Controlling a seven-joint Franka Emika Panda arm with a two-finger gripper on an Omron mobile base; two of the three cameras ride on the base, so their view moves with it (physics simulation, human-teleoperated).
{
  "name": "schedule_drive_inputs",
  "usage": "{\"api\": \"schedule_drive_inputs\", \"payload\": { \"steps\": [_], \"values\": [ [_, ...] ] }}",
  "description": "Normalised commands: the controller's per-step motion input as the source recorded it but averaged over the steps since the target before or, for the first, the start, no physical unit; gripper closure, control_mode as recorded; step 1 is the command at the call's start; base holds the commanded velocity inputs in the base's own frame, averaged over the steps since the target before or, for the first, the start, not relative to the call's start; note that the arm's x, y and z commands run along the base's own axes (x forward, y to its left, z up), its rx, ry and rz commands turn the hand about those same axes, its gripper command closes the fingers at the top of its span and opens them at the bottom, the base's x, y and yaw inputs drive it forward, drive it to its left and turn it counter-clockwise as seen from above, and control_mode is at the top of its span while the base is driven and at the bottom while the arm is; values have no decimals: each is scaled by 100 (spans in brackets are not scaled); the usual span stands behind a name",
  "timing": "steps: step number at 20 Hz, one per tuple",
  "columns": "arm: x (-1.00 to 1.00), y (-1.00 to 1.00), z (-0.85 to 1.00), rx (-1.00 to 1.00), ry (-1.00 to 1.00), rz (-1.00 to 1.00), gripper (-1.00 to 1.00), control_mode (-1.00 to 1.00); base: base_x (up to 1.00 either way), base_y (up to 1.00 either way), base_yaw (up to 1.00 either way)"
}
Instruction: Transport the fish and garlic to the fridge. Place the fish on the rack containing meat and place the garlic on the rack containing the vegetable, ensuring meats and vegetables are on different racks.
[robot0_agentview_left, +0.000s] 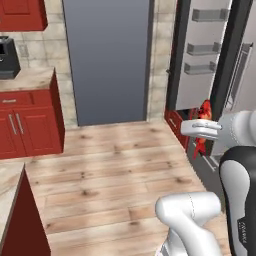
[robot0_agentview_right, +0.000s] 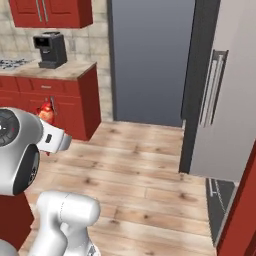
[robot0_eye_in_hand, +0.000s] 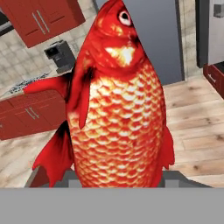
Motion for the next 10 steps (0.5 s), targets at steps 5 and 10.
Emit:
{"api": "schedule_drive_inputs", "payload": {
  "steps": [5, 10],
  "values": [
    [0, 0, 0, 0, 0, 0, 100, 100, 100, 0, 0],
    [0, 0, 0, 0, 0, 0, 100, 100, 100, 14, -9]
  ]
}}
